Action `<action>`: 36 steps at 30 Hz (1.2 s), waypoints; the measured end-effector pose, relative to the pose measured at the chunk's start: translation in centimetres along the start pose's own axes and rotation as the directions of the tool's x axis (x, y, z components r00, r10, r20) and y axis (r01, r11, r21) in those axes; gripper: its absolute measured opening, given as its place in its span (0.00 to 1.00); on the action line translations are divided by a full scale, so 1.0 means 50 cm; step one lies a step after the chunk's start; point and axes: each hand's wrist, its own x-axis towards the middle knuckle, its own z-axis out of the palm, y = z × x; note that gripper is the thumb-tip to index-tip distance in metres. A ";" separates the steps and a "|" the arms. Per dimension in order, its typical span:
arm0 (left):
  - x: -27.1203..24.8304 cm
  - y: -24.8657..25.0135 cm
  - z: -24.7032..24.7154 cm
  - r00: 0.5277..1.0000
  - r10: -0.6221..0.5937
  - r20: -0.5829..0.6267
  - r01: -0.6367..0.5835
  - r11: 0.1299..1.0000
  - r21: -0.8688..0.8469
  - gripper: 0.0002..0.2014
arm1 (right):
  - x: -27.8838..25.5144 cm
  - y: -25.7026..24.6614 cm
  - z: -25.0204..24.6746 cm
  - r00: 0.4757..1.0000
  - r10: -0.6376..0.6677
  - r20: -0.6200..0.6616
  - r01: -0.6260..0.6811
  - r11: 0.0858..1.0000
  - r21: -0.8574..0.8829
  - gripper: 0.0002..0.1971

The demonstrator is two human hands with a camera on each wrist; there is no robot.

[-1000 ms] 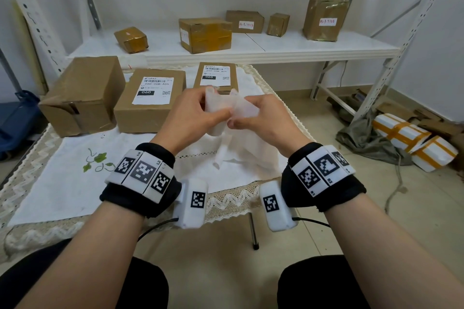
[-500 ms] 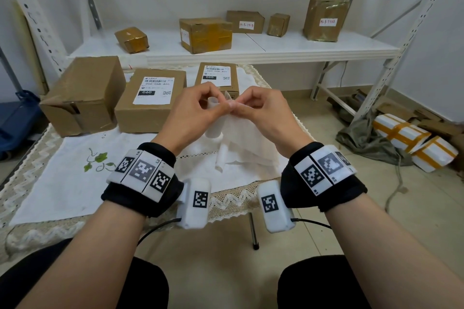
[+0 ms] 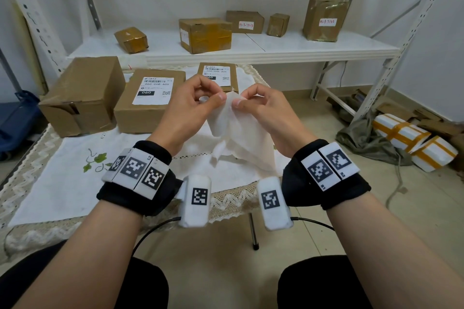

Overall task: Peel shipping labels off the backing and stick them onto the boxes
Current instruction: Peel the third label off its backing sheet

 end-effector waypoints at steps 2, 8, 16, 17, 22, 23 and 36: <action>0.000 -0.002 0.000 0.998 0.052 0.032 -0.053 0.998 0.020 0.05 | -0.001 0.001 0.000 1.000 -0.019 0.004 0.019 1.000 0.020 0.04; -0.006 0.002 0.004 0.979 0.181 0.096 -0.194 0.970 0.147 0.14 | 0.002 0.001 0.002 0.999 -0.041 -0.007 0.041 0.999 0.003 0.02; -0.005 -0.002 0.012 0.980 0.196 0.037 -0.197 0.933 0.301 0.11 | 0.008 0.000 0.005 0.993 0.057 -0.107 -0.057 0.998 -0.002 0.05; -0.005 -0.003 0.012 0.980 0.194 0.035 -0.195 0.932 0.305 0.11 | 0.008 -0.001 0.005 0.992 0.067 -0.110 -0.066 0.998 0.011 0.04; -0.004 -0.004 0.016 0.981 0.190 0.037 -0.193 0.943 0.272 0.13 | 0.008 -0.002 0.000 0.988 0.107 -0.112 -0.101 0.993 0.056 0.04; -0.004 -0.004 0.016 0.982 0.187 0.035 -0.190 0.946 0.263 0.13 | 0.009 -0.002 -0.001 0.987 0.111 -0.113 -0.104 0.993 0.062 0.04; -0.008 -0.006 0.020 0.982 0.184 0.045 -0.189 0.934 0.303 0.13 | 0.005 -0.005 -0.004 0.999 0.044 0.031 -0.045 0.998 0.054 0.19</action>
